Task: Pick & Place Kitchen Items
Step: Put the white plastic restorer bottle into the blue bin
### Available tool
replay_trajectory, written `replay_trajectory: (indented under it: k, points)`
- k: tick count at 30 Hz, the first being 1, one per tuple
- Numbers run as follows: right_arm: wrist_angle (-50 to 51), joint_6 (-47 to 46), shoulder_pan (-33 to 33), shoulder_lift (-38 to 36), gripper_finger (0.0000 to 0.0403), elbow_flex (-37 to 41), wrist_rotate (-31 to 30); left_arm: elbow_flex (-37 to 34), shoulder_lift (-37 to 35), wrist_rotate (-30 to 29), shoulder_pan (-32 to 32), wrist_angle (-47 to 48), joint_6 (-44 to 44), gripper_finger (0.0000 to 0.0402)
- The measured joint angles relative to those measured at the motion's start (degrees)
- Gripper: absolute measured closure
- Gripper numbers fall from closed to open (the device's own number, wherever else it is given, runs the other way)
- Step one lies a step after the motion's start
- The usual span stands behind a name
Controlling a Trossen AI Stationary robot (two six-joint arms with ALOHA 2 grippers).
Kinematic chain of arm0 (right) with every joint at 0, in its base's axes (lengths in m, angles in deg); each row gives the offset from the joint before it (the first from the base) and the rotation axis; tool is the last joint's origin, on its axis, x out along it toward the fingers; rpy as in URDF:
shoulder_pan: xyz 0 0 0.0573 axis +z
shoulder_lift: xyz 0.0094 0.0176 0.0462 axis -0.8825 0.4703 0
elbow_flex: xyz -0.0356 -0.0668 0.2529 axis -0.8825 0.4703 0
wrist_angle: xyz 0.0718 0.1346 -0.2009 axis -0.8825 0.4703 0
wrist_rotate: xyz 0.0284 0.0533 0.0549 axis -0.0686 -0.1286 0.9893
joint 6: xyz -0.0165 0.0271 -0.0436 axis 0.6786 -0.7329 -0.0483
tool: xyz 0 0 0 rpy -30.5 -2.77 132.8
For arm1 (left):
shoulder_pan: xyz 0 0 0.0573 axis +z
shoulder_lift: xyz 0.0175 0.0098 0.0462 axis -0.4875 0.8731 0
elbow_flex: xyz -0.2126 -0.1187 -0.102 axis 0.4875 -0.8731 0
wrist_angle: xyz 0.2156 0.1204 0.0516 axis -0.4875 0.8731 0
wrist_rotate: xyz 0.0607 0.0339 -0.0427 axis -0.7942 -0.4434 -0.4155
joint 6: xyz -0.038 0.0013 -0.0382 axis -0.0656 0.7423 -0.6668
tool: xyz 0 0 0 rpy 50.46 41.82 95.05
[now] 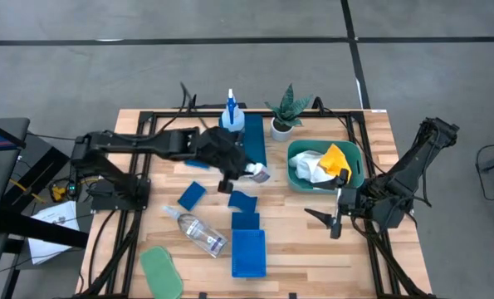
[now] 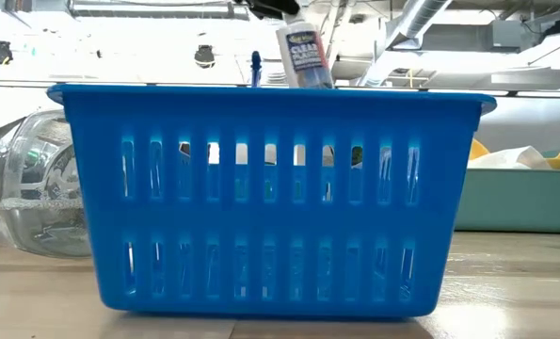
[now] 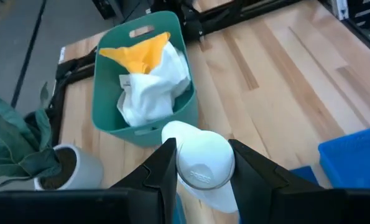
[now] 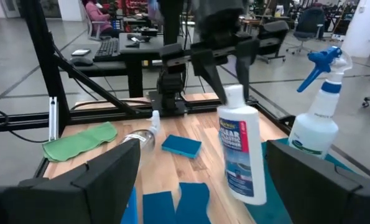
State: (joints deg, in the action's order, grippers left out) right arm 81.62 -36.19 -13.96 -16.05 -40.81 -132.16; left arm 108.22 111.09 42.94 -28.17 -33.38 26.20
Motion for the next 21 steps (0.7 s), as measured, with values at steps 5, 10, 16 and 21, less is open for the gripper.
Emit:
replay_trajectory:
  k: [5,10,16,21]
  points:
    - [0.04,0.11,-0.02,0.00,0.0067,0.00,-0.04,6.35,4.25,2.67,2.28,4.22,0.57,0.0292]
    - [0.09,0.14,-0.02,0.00,0.0067,0.00,-0.04,12.67,7.89,5.59,4.78,7.92,1.71,0.0292]
    - [0.09,0.61,-0.02,0.00,0.0067,0.00,-0.04,18.54,11.16,7.32,7.00,11.64,2.15,0.0292]
    - [0.06,1.00,-0.02,0.00,0.0067,0.00,-0.04,21.19,12.96,9.22,7.81,12.58,2.17,0.0292]
